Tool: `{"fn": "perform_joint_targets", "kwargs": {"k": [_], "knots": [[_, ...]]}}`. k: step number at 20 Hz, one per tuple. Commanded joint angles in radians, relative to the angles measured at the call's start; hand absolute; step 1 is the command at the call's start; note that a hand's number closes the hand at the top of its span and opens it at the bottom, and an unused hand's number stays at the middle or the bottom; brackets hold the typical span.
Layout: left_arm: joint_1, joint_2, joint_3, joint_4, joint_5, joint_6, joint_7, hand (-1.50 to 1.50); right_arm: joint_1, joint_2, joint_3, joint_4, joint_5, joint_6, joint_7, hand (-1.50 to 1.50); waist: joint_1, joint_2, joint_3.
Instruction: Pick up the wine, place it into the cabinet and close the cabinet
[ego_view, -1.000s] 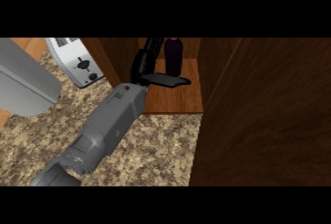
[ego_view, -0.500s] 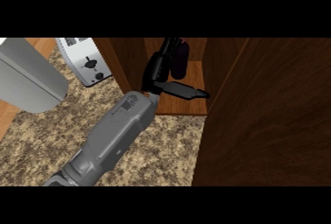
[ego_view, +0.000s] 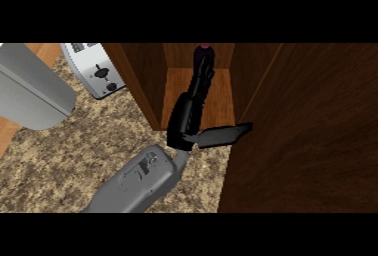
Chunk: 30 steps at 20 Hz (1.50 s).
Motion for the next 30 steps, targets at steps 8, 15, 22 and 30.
{"fn": "perform_joint_targets", "kwargs": {"k": [8,15,22,30], "knots": [[0.329,-0.022,-0.246,-0.437,-0.089,0.248,0.03,1.5,-0.022,-0.024,0.0,-0.063,0.02,-0.037,0.069,-1.5,-0.008,0.001,-0.001],[0.526,0.187,-0.266,-0.692,-0.091,0.114,0.045,1.5,0.043,-0.011,0.059,-0.097,0.065,-0.032,0.045,-1.5,-0.009,0.004,-0.001],[0.701,0.357,-0.247,-0.819,-0.05,-0.021,-0.057,1.5,-0.003,-0.029,0.087,-0.067,-0.099,0.082,0.014,1.5,0.003,0.006,-0.001],[0.79,0.5,-0.102,-0.885,0.073,-0.175,-0.092,1.5,-0.073,0.119,0.291,-0.071,-0.124,0.017,0.1,1.5,0.003,0.003,-0.004]]}}
